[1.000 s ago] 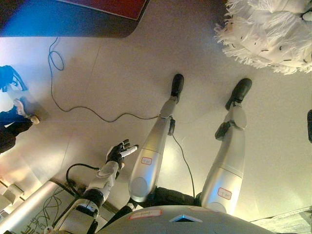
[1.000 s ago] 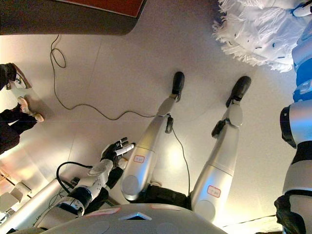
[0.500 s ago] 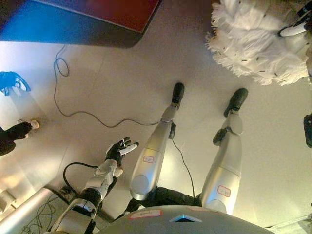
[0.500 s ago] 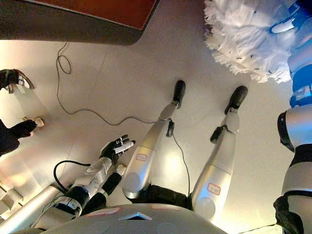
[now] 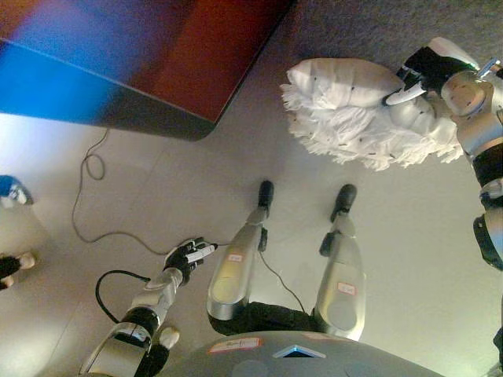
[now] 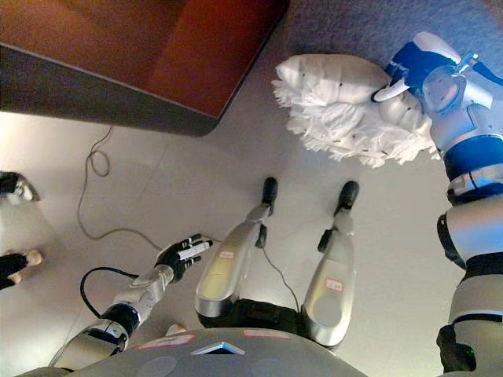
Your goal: Pick up the pillow and put it on the sofa.
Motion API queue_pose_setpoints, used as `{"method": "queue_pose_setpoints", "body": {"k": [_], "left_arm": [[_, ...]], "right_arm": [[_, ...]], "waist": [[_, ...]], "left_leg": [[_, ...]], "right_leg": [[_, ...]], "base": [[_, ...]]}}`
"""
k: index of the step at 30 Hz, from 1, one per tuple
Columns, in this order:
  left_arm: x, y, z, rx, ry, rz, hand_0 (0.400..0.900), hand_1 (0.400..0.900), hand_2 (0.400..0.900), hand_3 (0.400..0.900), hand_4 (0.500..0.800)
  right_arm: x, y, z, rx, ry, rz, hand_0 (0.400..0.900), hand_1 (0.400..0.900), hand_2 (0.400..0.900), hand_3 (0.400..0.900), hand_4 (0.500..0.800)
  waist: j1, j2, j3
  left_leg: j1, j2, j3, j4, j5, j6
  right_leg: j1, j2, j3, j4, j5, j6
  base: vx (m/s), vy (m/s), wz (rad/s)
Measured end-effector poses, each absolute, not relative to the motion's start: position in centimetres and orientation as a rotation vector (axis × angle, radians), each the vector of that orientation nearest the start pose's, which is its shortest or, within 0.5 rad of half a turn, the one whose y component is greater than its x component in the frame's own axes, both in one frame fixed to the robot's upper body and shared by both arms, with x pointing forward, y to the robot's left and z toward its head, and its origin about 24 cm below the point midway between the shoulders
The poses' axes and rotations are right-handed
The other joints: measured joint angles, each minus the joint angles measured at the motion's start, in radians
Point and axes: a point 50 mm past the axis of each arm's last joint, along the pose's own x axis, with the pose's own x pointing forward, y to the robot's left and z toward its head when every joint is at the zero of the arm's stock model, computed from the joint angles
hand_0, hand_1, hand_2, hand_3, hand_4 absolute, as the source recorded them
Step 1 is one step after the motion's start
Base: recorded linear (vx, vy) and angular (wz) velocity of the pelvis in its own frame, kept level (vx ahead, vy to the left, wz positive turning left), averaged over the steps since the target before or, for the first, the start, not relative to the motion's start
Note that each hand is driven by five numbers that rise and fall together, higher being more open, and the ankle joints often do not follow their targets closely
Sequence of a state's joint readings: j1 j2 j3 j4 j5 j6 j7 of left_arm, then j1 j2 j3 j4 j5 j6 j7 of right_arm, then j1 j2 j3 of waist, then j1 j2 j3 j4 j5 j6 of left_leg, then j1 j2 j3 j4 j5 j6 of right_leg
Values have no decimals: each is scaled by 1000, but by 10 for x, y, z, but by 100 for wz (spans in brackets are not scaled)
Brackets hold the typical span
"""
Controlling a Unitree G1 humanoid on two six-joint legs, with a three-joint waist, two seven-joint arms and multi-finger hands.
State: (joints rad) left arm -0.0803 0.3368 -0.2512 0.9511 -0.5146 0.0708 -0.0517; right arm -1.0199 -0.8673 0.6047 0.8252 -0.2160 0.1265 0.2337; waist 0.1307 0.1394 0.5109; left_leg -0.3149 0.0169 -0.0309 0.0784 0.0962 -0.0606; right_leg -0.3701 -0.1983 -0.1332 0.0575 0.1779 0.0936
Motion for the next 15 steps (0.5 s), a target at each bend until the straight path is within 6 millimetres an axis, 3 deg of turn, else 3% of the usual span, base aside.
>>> {"method": "queue_pose_setpoints", "body": {"k": [9, 15], "left_arm": [[154, 256, -130, -15, 1031, 186, 900, 900, 900, 900, 800], [143, 268, -133, 16, 1072, 237, 900, 900, 900, 900, 800]], "right_arm": [[373, -276, 199, -1241, 227, 190, 400, 400, 400, 400, 500], [368, -267, 209, -1156, 186, 287, 400, 400, 400, 400, 500]], "waist": [[-17, -85, -22], [-18, -139, -58]], "left_leg": [[195, 52, -3, -104, -6, -29], [274, 63, 7, -133, -15, -34]], "right_leg": [[216, 59, -36, -131, 14, -25], [281, 70, -42, -143, 4, -32]], "base": [[156, -85, 2], [194, -4, 1]]}}
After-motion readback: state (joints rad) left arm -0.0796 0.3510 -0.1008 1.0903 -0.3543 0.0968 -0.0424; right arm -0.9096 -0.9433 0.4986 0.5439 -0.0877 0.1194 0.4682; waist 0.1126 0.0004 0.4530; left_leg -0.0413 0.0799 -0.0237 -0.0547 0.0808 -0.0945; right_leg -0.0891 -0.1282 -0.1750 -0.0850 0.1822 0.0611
